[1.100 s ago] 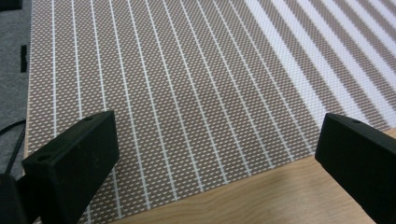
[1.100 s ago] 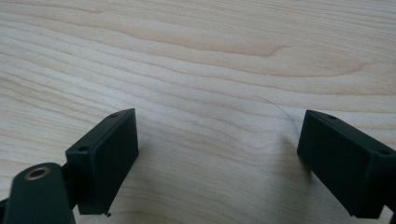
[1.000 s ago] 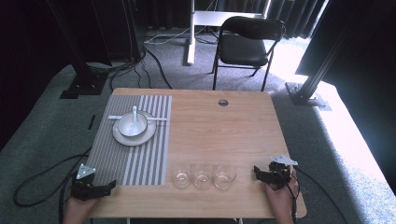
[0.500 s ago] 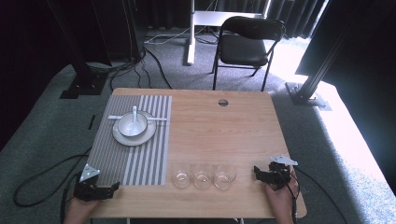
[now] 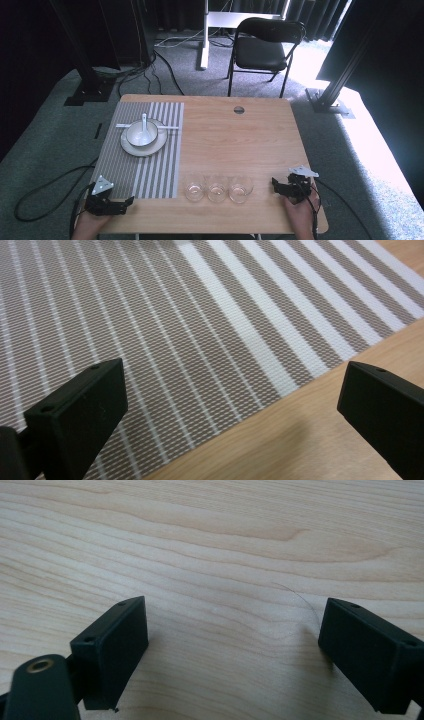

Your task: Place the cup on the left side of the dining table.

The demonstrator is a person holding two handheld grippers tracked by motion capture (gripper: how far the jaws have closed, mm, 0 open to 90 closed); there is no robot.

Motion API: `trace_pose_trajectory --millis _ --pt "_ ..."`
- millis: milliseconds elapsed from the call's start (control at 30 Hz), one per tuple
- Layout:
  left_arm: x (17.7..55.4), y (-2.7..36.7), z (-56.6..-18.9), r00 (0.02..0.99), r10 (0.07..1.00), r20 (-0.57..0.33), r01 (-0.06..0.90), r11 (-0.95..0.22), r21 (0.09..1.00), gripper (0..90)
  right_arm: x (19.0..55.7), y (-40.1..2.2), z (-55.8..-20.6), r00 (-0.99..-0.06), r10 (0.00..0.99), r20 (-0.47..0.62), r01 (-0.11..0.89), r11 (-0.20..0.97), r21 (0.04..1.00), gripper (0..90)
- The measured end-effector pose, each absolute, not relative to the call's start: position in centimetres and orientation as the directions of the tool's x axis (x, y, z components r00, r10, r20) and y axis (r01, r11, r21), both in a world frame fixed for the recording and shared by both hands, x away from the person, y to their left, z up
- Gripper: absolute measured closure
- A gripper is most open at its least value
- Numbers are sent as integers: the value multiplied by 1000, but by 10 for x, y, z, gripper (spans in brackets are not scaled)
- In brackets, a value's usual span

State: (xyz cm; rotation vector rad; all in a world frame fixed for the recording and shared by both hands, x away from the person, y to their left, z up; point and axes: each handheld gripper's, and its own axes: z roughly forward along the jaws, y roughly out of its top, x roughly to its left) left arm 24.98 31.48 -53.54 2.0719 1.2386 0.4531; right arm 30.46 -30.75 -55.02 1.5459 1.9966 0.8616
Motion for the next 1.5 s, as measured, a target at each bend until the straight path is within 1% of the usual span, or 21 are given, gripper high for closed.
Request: trace_pose_trajectory --millis 267,500,800,1100,1500 --pt "251 305 -534 530 846 -52 616 -342 710 1 305 -308 -550 -256 967 12 672 168 721 119" --pt "252 294 -531 564 825 -37 588 -370 719 2 305 -308 -550 -255 967 13 672 168 721 119" --pt "251 290 -529 588 808 -48 568 -369 736 1 305 -308 -550 -255 967 13 672 168 721 119" --pt "245 274 -514 644 765 -35 504 -389 771 2 305 -308 -550 -255 967 12 672 168 721 119" --pt "243 262 -501 684 729 -29 462 -402 790 2 305 -308 -550 -255 967 13 672 168 721 119"
